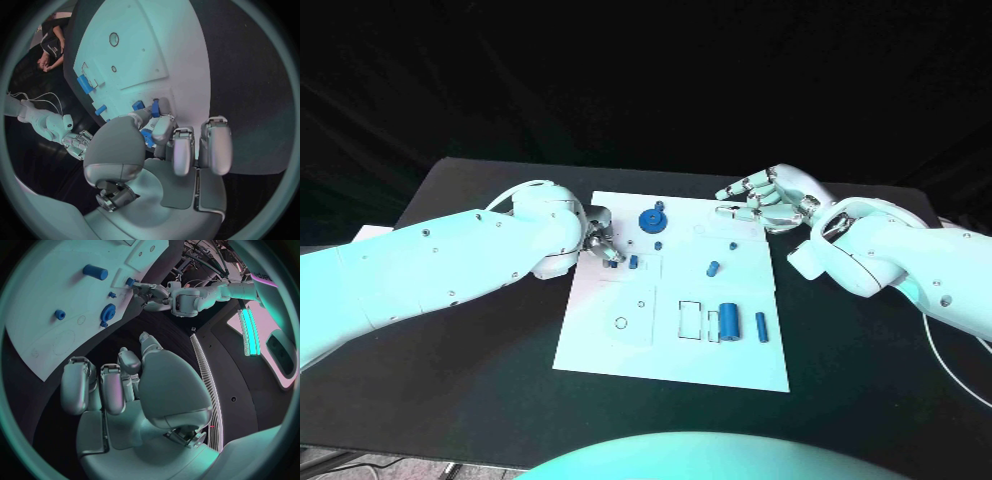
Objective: Assemble the parts on the task board
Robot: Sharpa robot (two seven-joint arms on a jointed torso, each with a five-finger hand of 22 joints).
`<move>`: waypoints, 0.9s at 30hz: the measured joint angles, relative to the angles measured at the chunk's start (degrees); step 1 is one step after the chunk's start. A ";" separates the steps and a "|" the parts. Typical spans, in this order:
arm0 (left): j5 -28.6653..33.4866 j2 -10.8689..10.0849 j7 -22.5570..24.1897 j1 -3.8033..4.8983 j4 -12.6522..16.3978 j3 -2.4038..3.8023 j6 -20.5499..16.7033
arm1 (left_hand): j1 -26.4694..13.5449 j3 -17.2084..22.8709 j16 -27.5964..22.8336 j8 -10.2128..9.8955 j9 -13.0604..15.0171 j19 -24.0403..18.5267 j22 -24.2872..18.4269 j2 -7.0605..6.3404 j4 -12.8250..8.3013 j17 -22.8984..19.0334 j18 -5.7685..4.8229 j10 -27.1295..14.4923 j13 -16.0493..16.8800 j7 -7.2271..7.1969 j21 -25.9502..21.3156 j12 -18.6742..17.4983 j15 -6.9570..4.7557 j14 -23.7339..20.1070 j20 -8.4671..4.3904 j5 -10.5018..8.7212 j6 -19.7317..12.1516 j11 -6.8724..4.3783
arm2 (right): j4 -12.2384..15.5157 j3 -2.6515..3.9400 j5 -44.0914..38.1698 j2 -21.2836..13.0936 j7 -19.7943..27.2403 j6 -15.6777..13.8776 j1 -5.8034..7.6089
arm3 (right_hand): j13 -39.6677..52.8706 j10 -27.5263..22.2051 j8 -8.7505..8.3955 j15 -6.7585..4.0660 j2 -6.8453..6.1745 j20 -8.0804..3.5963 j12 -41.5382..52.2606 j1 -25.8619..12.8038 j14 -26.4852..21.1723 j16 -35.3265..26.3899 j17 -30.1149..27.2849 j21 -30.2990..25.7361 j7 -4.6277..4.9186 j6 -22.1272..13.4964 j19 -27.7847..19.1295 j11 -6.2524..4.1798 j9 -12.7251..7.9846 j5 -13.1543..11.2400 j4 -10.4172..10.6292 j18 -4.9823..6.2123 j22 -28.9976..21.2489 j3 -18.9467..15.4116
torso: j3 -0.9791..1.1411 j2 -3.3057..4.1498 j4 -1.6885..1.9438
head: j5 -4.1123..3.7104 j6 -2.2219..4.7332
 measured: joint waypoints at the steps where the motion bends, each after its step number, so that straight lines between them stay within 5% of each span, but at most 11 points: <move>1: 0.00 0.00 0.00 0.00 0.00 0.00 0.00 | 0.00 -0.16 0.00 0.00 0.00 0.00 0.00 0.00 -0.16 0.00 0.00 0.00 0.00 0.00 0.00 0.00 0.00 0.00 0.00 0.00 0.00 0.00 | 0.00 0.00 0.00 0.00 0.00 0.00 0.00 | 0.00 0.00 0.00 0.00 0.00 0.00 0.00 0.00 0.00 0.00 0.00 0.00 0.00 0.00 0.00 0.00 0.00 0.00 0.00 0.00 0.00 0.00 | 0.00 0.00 0.00 | 0.00 0.00; 7: 0.00 -0.07 0.00 0.03 0.00 0.00 -0.01 | 0.07 -2.46 0.00 -0.09 -0.20 0.00 0.00 -0.10 0.25 0.00 0.00 -0.08 -0.15 0.01 0.00 0.00 0.00 0.00 0.00 0.03 0.01 0.08 | 0.01 0.00 0.00 -0.02 0.01 0.01 0.00 | 0.00 0.00 0.00 0.00 0.00 0.00 0.00 0.00 0.00 0.00 0.00 0.00 0.00 0.00 0.00 0.00 0.00 0.00 0.00 0.00 0.00 0.00 | 0.02 0.01 -0.03 | -0.03 -0.04; 15: 0.01 -0.18 -0.15 -0.04 -0.19 -0.07 0.03 | -2.05 -7.33 0.00 -0.19 -0.48 0.00 0.00 -2.21 2.92 -0.01 0.00 -0.08 -0.15 -1.00 0.00 0.00 0.00 0.00 0.00 0.23 1.00 0.07 | 0.03 0.00 0.01 -0.10 0.02 0.01 0.00 | 0.00 0.00 0.00 0.00 0.00 0.00 0.00 0.00 0.00 0.00 -0.01 0.00 0.00 0.00 0.00 0.00 -0.01 0.00 0.00 0.00 0.00 0.00 | 0.02 0.01 -0.01 | -0.07 -0.12; 27: -0.01 -0.19 -0.35 0.00 -0.42 -0.04 0.58 | -2.68 -10.71 0.00 -0.30 -0.71 0.00 0.00 -2.83 4.86 -0.01 0.00 -0.08 -0.02 -0.81 0.00 0.00 0.00 0.00 0.00 0.23 0.80 0.07 | 0.06 0.00 0.01 -0.16 0.02 0.00 0.00 | -0.14 0.00 0.00 0.00 0.00 0.00 0.00 0.00 0.00 0.00 -0.02 0.00 0.00 0.00 0.00 0.00 -0.01 0.00 0.00 0.00 -0.11 0.00 | 0.01 -0.01 -0.03 | -0.05 -0.18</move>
